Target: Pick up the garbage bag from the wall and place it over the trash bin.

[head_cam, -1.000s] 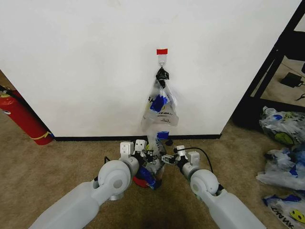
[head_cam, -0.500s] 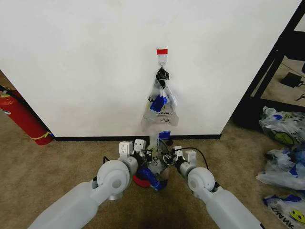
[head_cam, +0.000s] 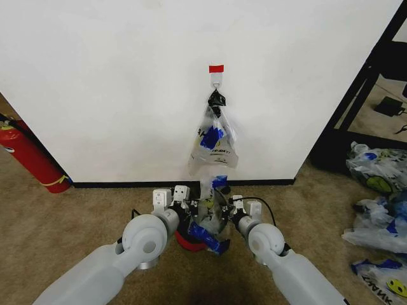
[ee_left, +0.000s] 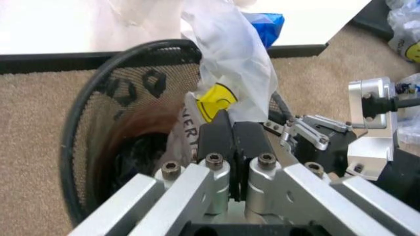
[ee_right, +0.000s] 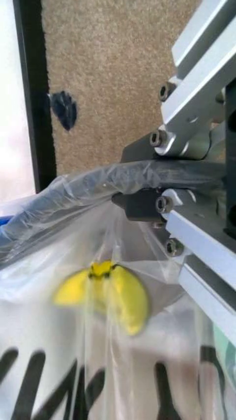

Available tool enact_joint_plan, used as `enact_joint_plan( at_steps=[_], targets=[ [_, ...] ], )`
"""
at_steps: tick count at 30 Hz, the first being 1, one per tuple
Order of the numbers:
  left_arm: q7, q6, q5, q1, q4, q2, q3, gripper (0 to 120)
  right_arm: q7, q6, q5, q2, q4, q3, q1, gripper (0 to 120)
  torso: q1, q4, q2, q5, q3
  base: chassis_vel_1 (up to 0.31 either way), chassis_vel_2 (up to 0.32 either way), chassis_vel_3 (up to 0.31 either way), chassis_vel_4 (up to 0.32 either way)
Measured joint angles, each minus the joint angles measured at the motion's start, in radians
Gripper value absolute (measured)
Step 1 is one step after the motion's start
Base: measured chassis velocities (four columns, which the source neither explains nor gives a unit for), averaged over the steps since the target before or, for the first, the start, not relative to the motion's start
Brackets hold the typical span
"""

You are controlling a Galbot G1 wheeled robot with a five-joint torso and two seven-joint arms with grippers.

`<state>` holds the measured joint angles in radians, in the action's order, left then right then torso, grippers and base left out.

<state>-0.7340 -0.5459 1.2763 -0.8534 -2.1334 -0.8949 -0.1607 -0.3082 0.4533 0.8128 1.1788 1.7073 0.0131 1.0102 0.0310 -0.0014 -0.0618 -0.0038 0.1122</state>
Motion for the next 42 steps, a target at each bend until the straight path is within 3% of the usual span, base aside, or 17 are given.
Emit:
enact_joint_plan(
  at_steps=[11,24,28,37,42],
  targets=[
    [-0.015,-0.014,0.063,-0.015,-0.053,0.06,0.112,0,0.008,-0.047,0.026,-0.038,0.087,0.091,0.071,0,0.0,-0.0001,0.0,0.0,0.0,0.0,0.0,0.0,0.0],
    [-0.014,-0.02,0.078,-0.081,-0.015,0.128,0.201,0,0.085,-0.071,0.039,-0.088,0.207,0.184,0.203,0,0.0,-0.0001,0.0,-0.0002,0.0,0.0,0.0,0.0,0.0],
    [0.007,-0.021,0.074,-0.147,-0.093,0.169,0.242,0,0.094,-0.076,0.032,-0.092,0.224,0.209,0.24,0,0.0,-0.0001,0.0,0.0,0.0,0.0,0.0,0.0,0.0],
    [0.095,-0.05,-0.05,-0.258,-0.258,0.211,0.263,32,0.092,-0.078,0.028,-0.082,0.237,0.246,0.28,0,0.0,-0.0002,0.0,-0.0001,0.0,0.0,0.0,0.0,0.0],
    [0.151,-0.045,-0.093,-0.293,-0.328,0.272,0.322,50,0.092,-0.081,0.029,-0.075,0.231,0.266,0.298,0,0.0,-0.0003,0.0,-0.0001,0.0,0.0,0.0,0.0,0.0]
  ],
)
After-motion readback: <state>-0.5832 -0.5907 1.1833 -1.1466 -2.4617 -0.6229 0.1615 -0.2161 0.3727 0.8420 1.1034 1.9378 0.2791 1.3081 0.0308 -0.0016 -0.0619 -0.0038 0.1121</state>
